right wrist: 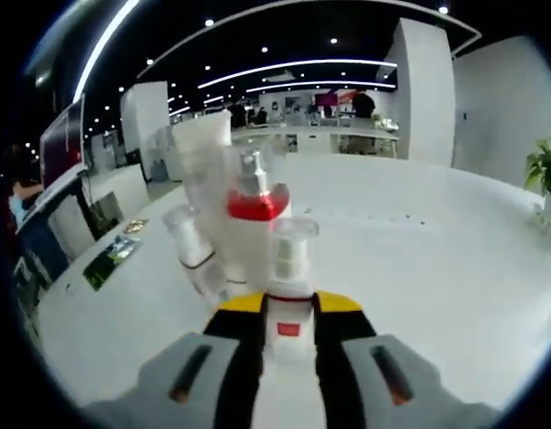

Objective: Arrange the skincare products in the storage area until every visible bottle or jar stands upright without overlapping.

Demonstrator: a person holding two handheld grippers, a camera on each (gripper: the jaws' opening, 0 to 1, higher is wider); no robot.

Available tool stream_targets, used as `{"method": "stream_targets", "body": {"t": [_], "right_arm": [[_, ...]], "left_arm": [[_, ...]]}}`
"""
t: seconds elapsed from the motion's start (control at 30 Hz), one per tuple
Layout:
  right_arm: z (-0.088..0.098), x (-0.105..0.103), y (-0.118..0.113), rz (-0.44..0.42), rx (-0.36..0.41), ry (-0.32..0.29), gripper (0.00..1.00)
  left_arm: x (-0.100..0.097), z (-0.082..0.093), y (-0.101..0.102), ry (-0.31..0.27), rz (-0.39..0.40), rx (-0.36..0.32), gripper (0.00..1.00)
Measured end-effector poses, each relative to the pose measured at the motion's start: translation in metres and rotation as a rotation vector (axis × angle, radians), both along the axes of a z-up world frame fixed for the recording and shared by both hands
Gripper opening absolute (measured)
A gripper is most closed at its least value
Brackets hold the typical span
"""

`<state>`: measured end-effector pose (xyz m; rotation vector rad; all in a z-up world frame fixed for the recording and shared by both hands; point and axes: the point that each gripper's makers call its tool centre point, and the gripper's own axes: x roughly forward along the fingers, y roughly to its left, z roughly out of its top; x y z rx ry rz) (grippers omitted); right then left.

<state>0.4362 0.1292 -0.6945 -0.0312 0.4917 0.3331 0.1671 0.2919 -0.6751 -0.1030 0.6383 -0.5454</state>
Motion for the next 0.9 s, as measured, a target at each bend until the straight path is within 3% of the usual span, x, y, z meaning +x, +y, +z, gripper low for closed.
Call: {"method": "stream_targets", "body": {"t": [0.6,0.9], "right_arm": [[0.003,0.006,0.002,-0.013,-0.007,-0.028,0.21],[0.005,-0.009,0.02,0.022,-0.031,-0.06,0.21]], "left_arm": [[0.001,0.0,0.0,-0.003,0.006,-0.004,0.25],[0.001,0.0,-0.001,0.0,0.001,-0.003,0.25]]}}
